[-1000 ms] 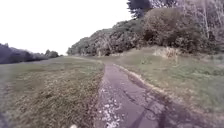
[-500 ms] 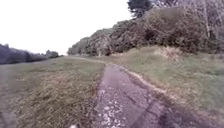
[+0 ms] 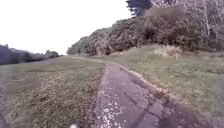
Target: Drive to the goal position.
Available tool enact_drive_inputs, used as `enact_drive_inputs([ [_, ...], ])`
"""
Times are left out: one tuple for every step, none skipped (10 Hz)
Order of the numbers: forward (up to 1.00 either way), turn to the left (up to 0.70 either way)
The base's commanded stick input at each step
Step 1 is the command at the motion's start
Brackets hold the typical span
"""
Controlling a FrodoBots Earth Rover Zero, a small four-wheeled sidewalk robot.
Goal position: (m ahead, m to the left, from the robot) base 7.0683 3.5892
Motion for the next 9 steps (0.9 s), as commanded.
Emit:
enact_drive_inputs([
  [0.06,0.00],
  [0.06,0.00],
  [0.06,0.00],
  [0.06,0.00],
  [0.05,0.00],
  [0.05,0.00],
  [0.06,0.00],
  [0.06,0.00],
  [0.06,0.00],
])
